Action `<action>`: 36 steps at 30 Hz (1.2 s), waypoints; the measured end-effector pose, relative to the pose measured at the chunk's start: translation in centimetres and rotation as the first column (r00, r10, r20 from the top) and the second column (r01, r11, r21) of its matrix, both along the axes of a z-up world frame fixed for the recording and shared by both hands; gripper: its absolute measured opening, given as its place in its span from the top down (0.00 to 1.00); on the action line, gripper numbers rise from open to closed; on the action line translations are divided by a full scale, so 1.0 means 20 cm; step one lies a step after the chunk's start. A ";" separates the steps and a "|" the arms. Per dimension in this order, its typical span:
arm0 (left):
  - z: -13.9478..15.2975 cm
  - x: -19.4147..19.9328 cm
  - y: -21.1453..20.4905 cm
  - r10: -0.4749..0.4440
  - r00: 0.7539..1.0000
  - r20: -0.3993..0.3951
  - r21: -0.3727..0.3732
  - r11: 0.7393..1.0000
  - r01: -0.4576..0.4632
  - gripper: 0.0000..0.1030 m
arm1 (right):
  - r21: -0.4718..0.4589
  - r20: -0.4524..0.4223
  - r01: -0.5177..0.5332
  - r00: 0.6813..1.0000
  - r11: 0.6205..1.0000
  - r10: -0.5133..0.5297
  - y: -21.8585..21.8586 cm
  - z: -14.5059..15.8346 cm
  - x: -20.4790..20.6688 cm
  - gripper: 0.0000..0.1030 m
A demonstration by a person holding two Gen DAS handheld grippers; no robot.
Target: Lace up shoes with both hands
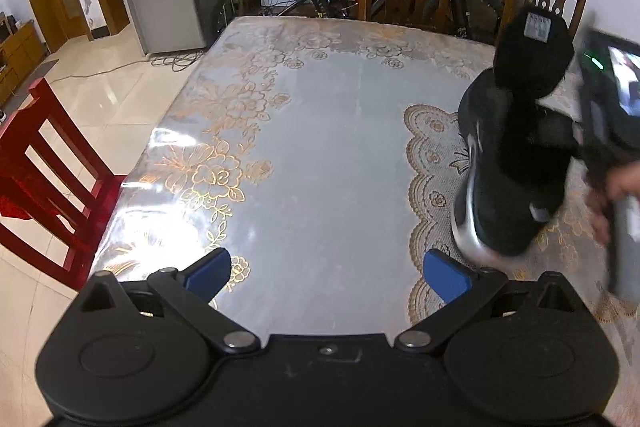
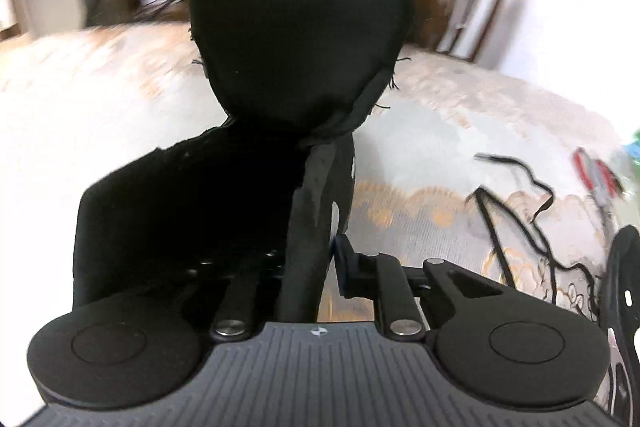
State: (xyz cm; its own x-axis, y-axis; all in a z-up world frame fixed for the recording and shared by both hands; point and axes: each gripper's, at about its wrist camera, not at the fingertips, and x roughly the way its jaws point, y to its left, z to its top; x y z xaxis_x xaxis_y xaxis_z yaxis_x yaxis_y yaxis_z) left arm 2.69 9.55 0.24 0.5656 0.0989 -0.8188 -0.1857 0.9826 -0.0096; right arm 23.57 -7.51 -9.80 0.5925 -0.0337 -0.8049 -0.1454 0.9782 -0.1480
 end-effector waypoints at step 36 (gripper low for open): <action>-0.10 -0.44 0.05 -0.037 0.999 -0.025 0.068 0.997 0.038 0.00 | 0.155 -0.264 0.002 0.964 0.988 0.040 0.09 0.08 -1.23 0.78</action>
